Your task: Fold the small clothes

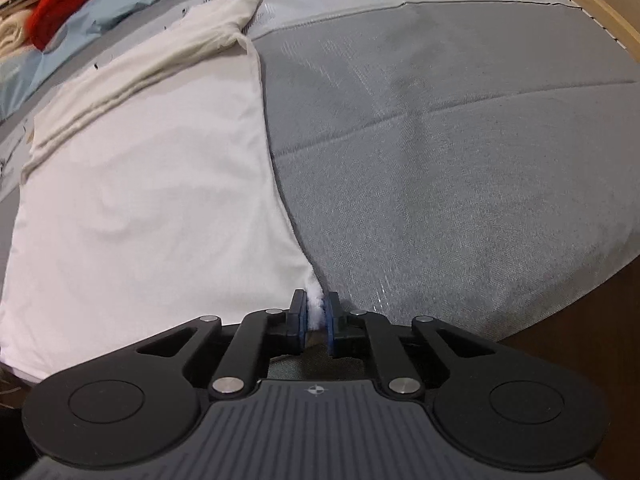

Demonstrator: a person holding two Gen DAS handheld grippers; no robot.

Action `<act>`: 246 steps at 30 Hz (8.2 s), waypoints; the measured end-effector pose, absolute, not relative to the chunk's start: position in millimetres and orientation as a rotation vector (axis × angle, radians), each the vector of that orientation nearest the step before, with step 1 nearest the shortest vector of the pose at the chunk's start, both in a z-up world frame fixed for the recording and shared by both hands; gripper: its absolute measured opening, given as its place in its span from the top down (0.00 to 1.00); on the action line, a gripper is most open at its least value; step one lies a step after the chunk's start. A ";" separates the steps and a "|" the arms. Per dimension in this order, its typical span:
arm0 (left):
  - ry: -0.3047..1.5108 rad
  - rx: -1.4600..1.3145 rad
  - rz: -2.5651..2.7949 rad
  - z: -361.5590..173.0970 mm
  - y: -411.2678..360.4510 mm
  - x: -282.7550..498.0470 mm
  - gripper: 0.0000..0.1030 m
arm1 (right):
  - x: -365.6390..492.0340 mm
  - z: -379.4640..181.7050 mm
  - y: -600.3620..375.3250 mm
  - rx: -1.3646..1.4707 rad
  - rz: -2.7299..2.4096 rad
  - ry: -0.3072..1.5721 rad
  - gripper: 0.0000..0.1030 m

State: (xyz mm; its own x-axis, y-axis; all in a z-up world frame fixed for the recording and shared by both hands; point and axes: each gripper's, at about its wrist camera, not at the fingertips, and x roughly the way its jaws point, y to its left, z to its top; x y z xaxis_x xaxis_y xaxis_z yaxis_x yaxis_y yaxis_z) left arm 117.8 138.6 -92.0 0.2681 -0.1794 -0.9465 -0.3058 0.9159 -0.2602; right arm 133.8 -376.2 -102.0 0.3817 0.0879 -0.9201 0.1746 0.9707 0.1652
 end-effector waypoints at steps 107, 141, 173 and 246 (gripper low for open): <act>0.859 -0.323 -0.010 -5.0 158.9 221.4 0.85 | 221.7 -31.9 -401.7 0.343 -0.116 0.856 0.90; 1.079 -0.103 -0.064 -74.4 92.3 292.1 0.53 | 245.0 -77.4 -394.6 0.467 0.115 1.068 0.71; 1.027 -0.369 0.123 -84.1 150.7 320.0 0.86 | 322.3 -89.4 -353.5 0.277 0.051 0.930 0.70; 0.819 -0.292 0.038 -66.7 146.4 367.9 0.63 | 386.3 -86.8 -372.8 0.317 -0.159 0.680 0.97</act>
